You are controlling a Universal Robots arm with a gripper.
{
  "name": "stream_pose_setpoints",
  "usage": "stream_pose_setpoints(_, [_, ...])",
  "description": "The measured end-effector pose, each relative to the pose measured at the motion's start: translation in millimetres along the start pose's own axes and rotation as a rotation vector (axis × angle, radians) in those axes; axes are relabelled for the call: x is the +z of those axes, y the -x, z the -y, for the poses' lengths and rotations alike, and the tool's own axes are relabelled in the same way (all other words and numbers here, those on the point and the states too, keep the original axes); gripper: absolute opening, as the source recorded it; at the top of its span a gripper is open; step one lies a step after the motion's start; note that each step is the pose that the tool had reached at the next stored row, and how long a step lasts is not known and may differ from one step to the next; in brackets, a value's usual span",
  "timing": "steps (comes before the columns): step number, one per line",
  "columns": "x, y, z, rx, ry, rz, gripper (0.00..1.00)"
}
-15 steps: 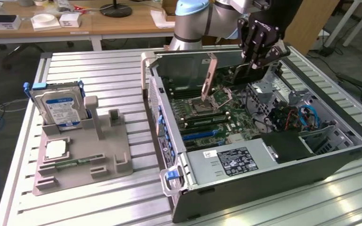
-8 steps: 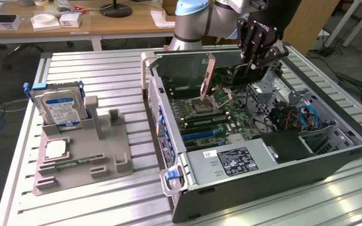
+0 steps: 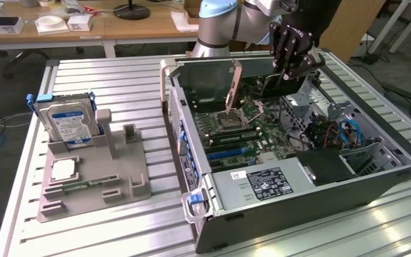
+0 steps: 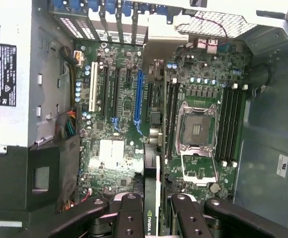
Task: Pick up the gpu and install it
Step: 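Insert the gpu into the slot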
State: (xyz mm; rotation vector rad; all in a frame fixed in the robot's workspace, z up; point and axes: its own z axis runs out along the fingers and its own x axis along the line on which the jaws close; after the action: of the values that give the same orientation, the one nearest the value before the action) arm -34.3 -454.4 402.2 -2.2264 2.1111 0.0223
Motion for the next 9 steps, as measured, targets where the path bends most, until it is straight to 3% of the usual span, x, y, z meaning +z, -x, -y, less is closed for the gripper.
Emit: stream_pose_setpoints(9, [8.7,0.2,-14.4,0.009,-0.0006,-0.0005,0.26])
